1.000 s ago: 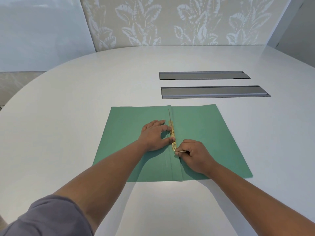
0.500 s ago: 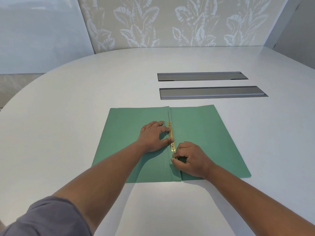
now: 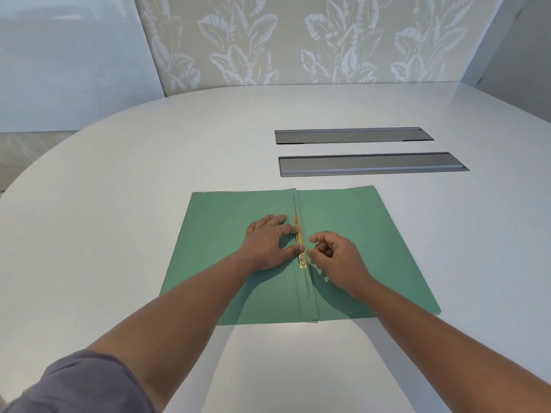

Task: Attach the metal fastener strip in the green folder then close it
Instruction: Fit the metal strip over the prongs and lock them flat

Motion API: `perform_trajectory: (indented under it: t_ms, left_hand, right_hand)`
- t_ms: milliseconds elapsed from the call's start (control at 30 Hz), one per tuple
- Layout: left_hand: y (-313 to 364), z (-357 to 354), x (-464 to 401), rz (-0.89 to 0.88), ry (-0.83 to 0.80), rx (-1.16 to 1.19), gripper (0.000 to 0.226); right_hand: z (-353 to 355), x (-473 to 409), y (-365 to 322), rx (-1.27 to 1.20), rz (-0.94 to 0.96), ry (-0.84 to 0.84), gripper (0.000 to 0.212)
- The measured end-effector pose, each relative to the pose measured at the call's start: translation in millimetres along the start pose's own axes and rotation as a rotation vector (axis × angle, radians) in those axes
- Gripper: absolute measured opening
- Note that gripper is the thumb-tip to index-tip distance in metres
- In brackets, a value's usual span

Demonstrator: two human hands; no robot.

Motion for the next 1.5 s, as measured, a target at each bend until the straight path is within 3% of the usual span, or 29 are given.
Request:
perform_trajectory:
  t_ms: [200, 433, 600, 967, 1200, 1500]
  left_hand:
    - [1, -1, 3, -0.022, 0.008, -0.02, 0.07]
    - [0, -2, 4, -0.026, 0.024, -0.017, 0.069]
    - [0, -2, 4, -0.021, 0.023, -0.014, 0.072]
    - [1, -2, 5, -0.03, 0.012, -0.006, 0.068]
    - [2, -2, 5, -0.033, 0.002, -0.013, 0.065]
    - [1, -3, 3, -0.042, 0.022, -0.01, 0.067]
  right_hand:
    - [-5, -35, 20, 0.012, -0.112, 0.018, 0.028]
    - [-19, -72, 23, -0.05, -0.112, -0.026, 0.023]
    - [-22, -86, 33, -0.055, -0.155, -0.059, 0.003]
    - [-20, -111, 44, 0.073, -0.209, -0.091, 0.015]
    - [-25, -124, 35, 0.222, -0.089, -0.215, 0.007]
    - [-29, -133, 42, 0.106, -0.224, -0.235, 0.01]
Point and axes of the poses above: each hand's wrist, its own x-axis away from the middle knuckle, its own z-axis out of the back of the hand, y = z × x, the point moved 9 cm from there along -x, towards the middle knuckle, and after that the axes turned 13 degrees about z, right-handed, at the moved point
